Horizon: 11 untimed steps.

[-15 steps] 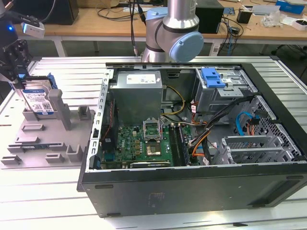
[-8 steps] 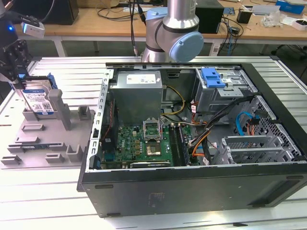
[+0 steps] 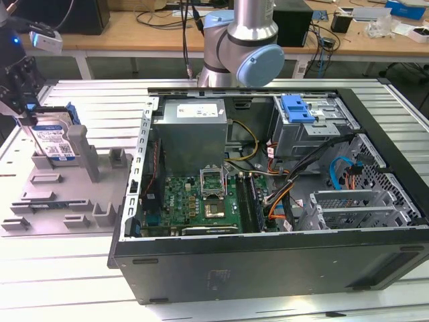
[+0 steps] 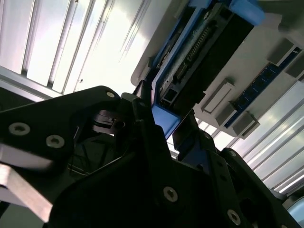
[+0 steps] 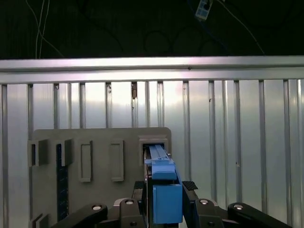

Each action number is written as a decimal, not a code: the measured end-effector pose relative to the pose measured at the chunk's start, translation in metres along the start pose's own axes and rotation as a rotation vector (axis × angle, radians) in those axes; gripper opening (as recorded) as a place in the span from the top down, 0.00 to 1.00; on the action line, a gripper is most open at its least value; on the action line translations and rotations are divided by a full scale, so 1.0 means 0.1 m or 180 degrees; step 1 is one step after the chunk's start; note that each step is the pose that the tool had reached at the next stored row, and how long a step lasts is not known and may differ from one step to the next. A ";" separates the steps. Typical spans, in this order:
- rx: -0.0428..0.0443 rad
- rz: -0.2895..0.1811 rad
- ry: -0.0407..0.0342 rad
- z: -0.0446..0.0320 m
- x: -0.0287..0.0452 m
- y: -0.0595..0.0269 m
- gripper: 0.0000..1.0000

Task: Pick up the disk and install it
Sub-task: 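Pick up the disk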

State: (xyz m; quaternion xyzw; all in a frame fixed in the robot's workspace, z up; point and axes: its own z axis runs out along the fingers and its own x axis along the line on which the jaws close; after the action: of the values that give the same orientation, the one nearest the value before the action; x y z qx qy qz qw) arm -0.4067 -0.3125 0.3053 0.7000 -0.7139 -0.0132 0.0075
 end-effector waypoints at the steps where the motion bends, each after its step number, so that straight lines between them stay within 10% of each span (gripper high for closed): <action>1: 0.0000 -0.0057 0.0002 0.037 0.000 -0.001 0.56; 11: -0.0001 -0.0106 0.0003 0.061 0.001 -0.002 0.56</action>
State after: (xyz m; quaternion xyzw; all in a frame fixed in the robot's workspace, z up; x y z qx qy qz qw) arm -0.4067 -0.3125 0.2992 0.7118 -0.7022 -0.0131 0.0077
